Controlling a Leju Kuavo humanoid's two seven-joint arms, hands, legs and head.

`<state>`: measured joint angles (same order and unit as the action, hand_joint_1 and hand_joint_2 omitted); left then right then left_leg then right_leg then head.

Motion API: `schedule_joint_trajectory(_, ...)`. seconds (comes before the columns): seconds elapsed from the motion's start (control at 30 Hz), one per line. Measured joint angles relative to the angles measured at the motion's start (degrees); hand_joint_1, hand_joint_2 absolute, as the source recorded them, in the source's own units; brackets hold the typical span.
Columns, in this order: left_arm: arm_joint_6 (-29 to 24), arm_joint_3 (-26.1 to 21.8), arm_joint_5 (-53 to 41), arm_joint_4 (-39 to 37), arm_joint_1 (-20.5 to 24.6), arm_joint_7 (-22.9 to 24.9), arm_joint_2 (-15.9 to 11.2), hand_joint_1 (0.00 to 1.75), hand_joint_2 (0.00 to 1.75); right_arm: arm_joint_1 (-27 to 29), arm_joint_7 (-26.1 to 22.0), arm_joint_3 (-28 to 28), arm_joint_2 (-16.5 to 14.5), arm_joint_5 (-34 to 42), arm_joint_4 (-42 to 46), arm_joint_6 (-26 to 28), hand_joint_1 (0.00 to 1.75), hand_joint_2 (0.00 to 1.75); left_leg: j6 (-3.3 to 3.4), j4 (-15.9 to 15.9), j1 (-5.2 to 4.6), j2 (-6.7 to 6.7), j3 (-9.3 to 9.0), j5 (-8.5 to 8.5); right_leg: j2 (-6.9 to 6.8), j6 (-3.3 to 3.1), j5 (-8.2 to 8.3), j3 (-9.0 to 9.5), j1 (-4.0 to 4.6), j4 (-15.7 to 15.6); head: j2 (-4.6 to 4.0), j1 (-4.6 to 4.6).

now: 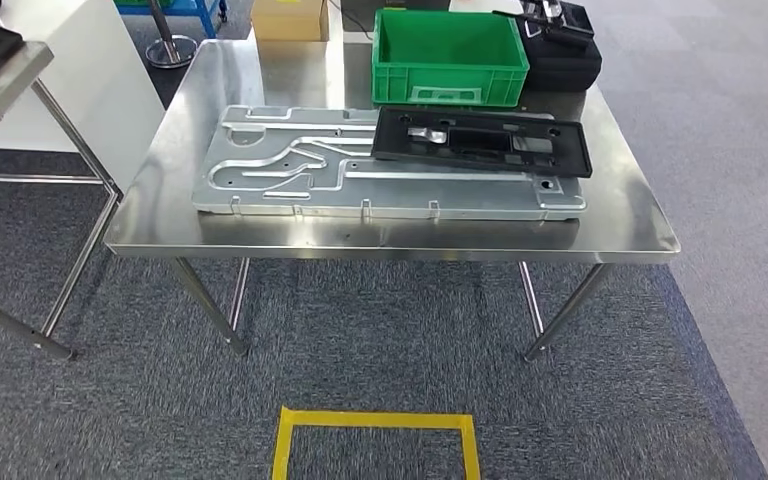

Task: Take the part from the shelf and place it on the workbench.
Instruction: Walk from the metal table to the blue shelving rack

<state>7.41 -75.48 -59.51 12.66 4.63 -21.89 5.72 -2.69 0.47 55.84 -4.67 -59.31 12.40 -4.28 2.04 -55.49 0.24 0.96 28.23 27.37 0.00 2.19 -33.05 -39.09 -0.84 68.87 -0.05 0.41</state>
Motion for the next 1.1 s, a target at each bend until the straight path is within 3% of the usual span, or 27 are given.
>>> schedule_joint_trajectory(0.03,0.0,0.0,0.0,0.0,0.0,0.0,0.0,0.00,0.00,0.0,-0.3,0.0,0.0,0.0,0.0,0.0,0.00,0.00,-0.04,-0.2,-0.05,0.03,0.96,-0.68,0.00,0.22,-1.09,-0.25,-0.07,3.0,0.00,-0.01)
schedule_joint_trajectory(0.07,0.1,0.0,0.0,0.0,0.0,0.0,0.0,0.00,0.00,-0.1,-0.4,0.0,0.0,-0.1,0.0,0.1,0.00,0.00,-0.14,-0.4,-0.07,0.05,1.96,-1.31,-0.01,0.35,-0.66,0.16,-0.10,4.6,0.00,-0.01)
schedule_joint_trajectory(0.1,0.1,0.0,0.0,0.0,0.0,0.1,0.0,0.00,0.00,-0.1,-0.6,0.0,0.0,-0.2,0.0,0.1,0.00,0.00,-0.29,-0.8,-0.07,0.07,3.01,-1.88,-0.01,0.37,0.85,1.54,-0.12,4.3,0.00,-0.01)
schedule_joint_trajectory(0.17,0.1,0.0,0.0,0.0,0.0,0.3,0.0,0.00,0.00,-0.3,-0.8,0.0,0.0,-0.6,0.0,0.5,0.00,0.00,-0.67,-1.6,-0.06,-0.06,4.92,-2.82,0.27,0.06,3.45,7.02,-0.11,-2.0,0.00,-0.01)
schedule_joint_trajectory(0.23,0.1,0.0,-0.1,0.0,0.1,0.6,0.0,0.00,0.00,-0.5,-0.6,0.0,0.0,-1.0,0.0,1.0,0.00,0.00,-1.31,-2.1,-0.13,-0.35,6.09,-3.68,1.20,-0.52,2.73,12.38,0.04,-10.1,0.00,-0.06)
schedule_joint_trajectory(0.3,0.2,0.0,-0.3,0.0,0.2,1.1,0.0,0.00,0.00,-0.6,-0.1,0.0,0.1,-1.2,0.0,1.4,0.00,0.00,-2.07,-2.1,-0.11,-0.78,6.60,-4.76,1.49,-1.14,1.93,13.86,0.38,-13.3,0.00,-0.04)
schedule_joint_trajectory(0.37,0.3,0.0,-0.7,0.0,0.2,1.5,0.0,0.00,0.00,-0.6,0.3,0.0,0.1,-1.3,-0.1,1.9,0.00,0.00,-2.72,-2.3,0.02,-1.22,7.13,-4.85,0.72,-2.01,3.01,13.09,0.24,-13.6,0.00,0.03)
schedule_joint_trajectory(0.4,0.4,0.1,-0.9,0.0,0.1,1.7,0.0,0.00,0.00,-0.6,0.4,0.0,0.1,-1.1,-0.1,2.3,0.00,0.00,-2.98,-3.3,0.08,-1.33,7.67,-3.41,0.36,-2.52,3.70,12.53,0.11,-13.7,0.00,-0.03)
schedule_joint_trajectory(0.5,0.6,0.6,-1.9,0.0,-0.3,2.3,-0.1,0.00,0.00,-0.6,1.1,0.0,0.0,-0.3,-0.1,3.3,0.00,0.00,-3.68,-12.5,0.34,-1.26,10.31,5.25,-0.42,-3.27,5.76,9.95,0.15,-13.7,0.00,-0.24)
schedule_joint_trajectory(0.53,0.6,0.8,-2.1,0.0,-0.4,2.3,0.0,0.00,0.00,-0.5,1.3,0.0,0.0,-0.1,-0.1,3.4,0.00,0.00,-3.91,-16.1,0.40,-1.25,10.87,6.85,-0.59,-3.23,6.43,8.90,0.20,-13.5,0.00,-0.26)
schedule_joint_trajectory(0.57,0.6,1.0,-2.3,0.0,-0.4,2.4,0.0,0.00,0.00,-0.5,1.3,0.1,0.0,0.0,-0.1,3.4,0.00,0.00,-4.08,-18.5,0.43,-1.25,10.78,6.85,-0.74,-3.16,7.06,7.83,0.24,-13.2,0.00,-0.26)
schedule_joint_trajectory(0.6,0.7,1.2,-2.4,0.0,-0.4,2.3,0.0,0.00,0.00,-0.5,1.3,0.1,0.0,0.0,-0.1,3.3,0.00,0.00,-4.16,-19.0,0.46,-1.24,9.82,5.52,-0.85,-3.04,7.64,6.73,0.25,-12.9,0.00,-0.27)
schedule_joint_trajectory(0.67,0.7,1.5,-2.4,0.0,-0.3,2.1,0.1,0.00,0.00,-0.5,1.3,0.1,0.0,0.0,-0.2,3.1,0.00,0.00,-4.07,-14.5,0.51,-1.23,5.13,2.15,-0.92,-2.70,8.63,4.70,0.23,-12.0,0.01,-0.27)
schedule_joint_trajectory(0.73,0.7,1.6,-2.3,0.0,-0.1,1.8,0.1,0.00,0.00,-0.6,1.2,0.1,0.0,-0.1,-0.2,3.1,0.00,0.00,-3.46,-5.8,0.39,-1.25,-1.39,3.07,-0.90,-2.20,9.36,3.45,0.27,-11.1,0.01,-0.27)
schedule_joint_trajectory(0.77,0.7,1.7,-2.2,0.0,0.0,1.6,0.1,0.00,0.00,-0.6,1.2,0.1,0.0,-0.2,-0.2,3.0,0.00,0.00,-3.01,-2.7,0.27,-1.28,-3.51,4.14,-0.88,-1.88,9.67,3.34,0.33,-10.8,0.00,-0.19)
schedule_joint_trajectory(0.8,0.7,1.7,-2.0,0.0,0.1,1.4,0.1,0.00,0.00,-0.7,1.2,0.1,0.1,-0.3,-0.2,3.0,0.00,0.00,-2.46,-0.9,0.12,-1.31,-4.62,5.06,-0.86,-1.53,10.07,3.33,0.39,-10.6,0.00,-0.18)
schedule_joint_trajectory(0.87,0.6,1.7,-1.8,0.0,0.2,0.9,0.1,0.00,0.00,-0.8,1.2,0.1,0.2,-0.6,-0.2,2.8,0.00,0.00,-1.35,-0.5,-0.03,-1.24,-4.12,4.35,-0.75,-0.75,10.91,3.29,0.32,-10.8,0.00,-0.23)
schedule_joint_trajectory(0.9,0.5,1.7,-1.8,0.0,0.3,0.8,0.1,0.00,0.00,-0.8,1.1,0.1,0.3,-0.6,-0.2,2.7,0.00,0.00,-0.78,-0.6,-0.01,-1.10,-3.52,3.74,-0.63,-0.39,10.37,2.89,0.20,-10.5,0.01,-0.40)
schedule_joint_trajectory(0.93,0.3,1.7,-1.7,0.0,0.4,0.7,0.1,0.00,0.00,-0.7,1.0,0.2,0.3,-0.7,-0.2,2.6,0.00,0.00,-0.27,-0.5,0.02,-0.96,-2.78,3.00,-0.51,-0.07,8.58,2.29,0.06,-9.4,0.00,-0.43)
schedule_joint_trajectory(1.03,-0.2,1.7,-1.7,0.0,0.5,0.2,0.1,0.00,0.00,-0.7,0.0,0.3,0.4,-0.6,-0.3,2.5,0.00,0.00,0.46,-0.6,-0.08,-0.74,0.05,0.72,-0.30,0.54,-0.42,-0.20,-0.11,-0.2,0.01,-0.26)
schedule_joint_trajectory(1.07,-0.3,1.7,-1.7,0.0,0.5,0.1,0.1,0.00,0.00,-0.7,-0.3,0.3,0.4,-0.5,-0.3,2.5,0.00,0.00,0.46,-0.7,-0.16,-0.71,1.06,0.03,-0.28,0.65,-1.74,-0.60,-0.09,3.0,0.01,-0.22)
schedule_joint_trajectory(1.1,-0.4,1.7,-1.8,0.0,0.5,0.0,0.1,0.00,0.00,-0.7,-0.4,0.4,0.4,-0.5,-0.3,2.4,0.00,0.00,0.42,-0.9,-0.23,-0.68,2.09,-0.62,-0.27,0.66,-1.54,-0.38,-0.07,4.9,0.01,-0.21)
